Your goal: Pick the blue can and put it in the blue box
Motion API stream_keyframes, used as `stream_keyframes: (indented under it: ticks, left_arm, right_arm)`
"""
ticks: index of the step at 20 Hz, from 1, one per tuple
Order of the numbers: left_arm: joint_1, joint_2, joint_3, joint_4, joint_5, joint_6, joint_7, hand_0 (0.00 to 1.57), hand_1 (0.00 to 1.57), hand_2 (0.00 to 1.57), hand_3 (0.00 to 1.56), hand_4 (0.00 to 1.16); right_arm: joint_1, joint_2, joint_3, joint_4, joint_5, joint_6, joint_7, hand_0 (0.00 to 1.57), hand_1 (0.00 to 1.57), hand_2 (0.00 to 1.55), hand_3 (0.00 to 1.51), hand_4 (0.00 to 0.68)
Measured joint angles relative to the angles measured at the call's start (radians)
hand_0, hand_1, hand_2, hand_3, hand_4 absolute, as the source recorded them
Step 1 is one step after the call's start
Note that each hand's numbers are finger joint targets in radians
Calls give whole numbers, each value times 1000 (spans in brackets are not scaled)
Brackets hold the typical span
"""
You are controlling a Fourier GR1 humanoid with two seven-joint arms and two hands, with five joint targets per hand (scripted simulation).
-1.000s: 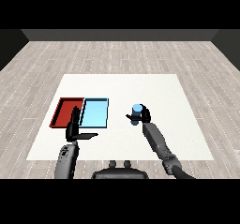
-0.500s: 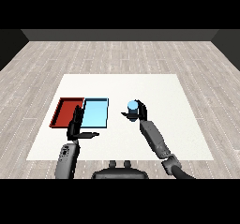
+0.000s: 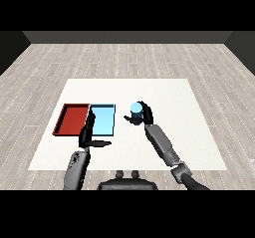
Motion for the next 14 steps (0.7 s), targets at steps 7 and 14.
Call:
stream_keyframes:
  ticks: [7, 14]
  left_arm:
    - [-40, -3, -55, 11, 20, 28, 29, 0, 0, 0, 0, 0]
    - [-117, -3, -124, 86, 78, 80, 30, 0, 0, 0, 0, 0]
  right_arm:
    - [131, -51, 4, -214, 48, 52, 79, 1443, 1443, 1462, 1348, 562]
    - [196, -68, -27, -305, 76, 120, 99, 1456, 1456, 1471, 1385, 552]
